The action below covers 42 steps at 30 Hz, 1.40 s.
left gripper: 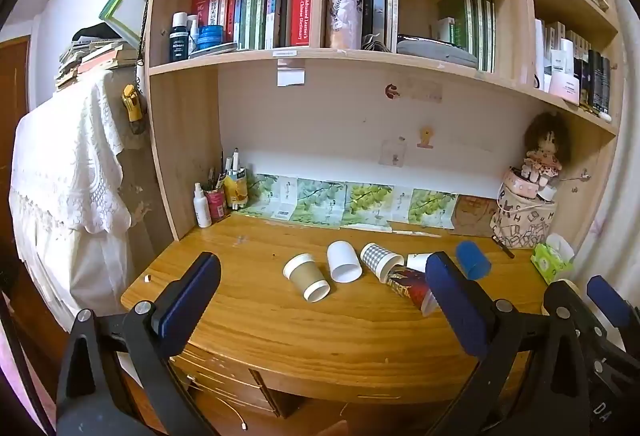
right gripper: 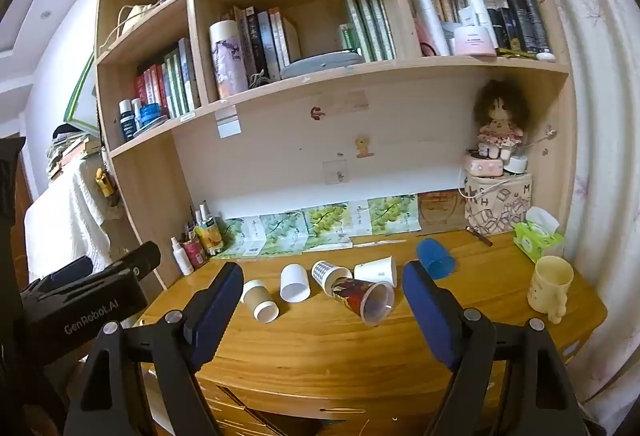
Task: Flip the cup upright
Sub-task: 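Move the left gripper toward the blue plastic cup lying on its side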
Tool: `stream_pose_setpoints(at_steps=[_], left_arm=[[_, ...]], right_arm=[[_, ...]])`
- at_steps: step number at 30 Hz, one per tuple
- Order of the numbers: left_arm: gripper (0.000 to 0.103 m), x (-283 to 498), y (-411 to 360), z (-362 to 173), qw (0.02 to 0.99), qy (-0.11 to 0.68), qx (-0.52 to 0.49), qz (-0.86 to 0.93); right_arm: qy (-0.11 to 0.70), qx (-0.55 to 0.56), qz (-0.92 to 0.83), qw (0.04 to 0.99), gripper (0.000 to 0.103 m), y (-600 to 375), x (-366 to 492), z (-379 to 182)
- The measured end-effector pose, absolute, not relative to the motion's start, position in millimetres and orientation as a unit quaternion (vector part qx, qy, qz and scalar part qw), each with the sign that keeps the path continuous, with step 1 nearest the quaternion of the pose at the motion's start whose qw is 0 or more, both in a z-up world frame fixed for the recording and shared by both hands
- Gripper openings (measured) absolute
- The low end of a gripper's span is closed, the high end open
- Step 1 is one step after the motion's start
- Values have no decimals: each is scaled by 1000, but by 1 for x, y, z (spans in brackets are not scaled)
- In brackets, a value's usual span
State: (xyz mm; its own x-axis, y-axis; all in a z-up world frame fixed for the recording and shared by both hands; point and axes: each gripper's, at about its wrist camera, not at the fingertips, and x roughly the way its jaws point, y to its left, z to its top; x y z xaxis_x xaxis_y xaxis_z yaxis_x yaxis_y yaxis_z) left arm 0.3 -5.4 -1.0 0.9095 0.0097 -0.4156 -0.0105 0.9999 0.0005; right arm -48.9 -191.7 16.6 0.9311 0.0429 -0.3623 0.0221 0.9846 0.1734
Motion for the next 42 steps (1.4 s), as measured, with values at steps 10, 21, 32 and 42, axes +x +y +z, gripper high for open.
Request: stream_pose_setpoints(at_steps=[10,21,32,42], left_arm=[[102,8,3,-3,976,217,-25,-3],[102,16,18,-9,976,216,-21,-18],[102,26,43,-19,969,239,-20,-56],[102,33,64,-29,960,269,-15,-78]], right_arm=[[190,89,4,978,82,-185,-38,15],[194,84,7,977,82,-179,-33,16],[203,86,-21,975,82,-144,-33,10],[229,96,-42,968,82,-117,-35,0]])
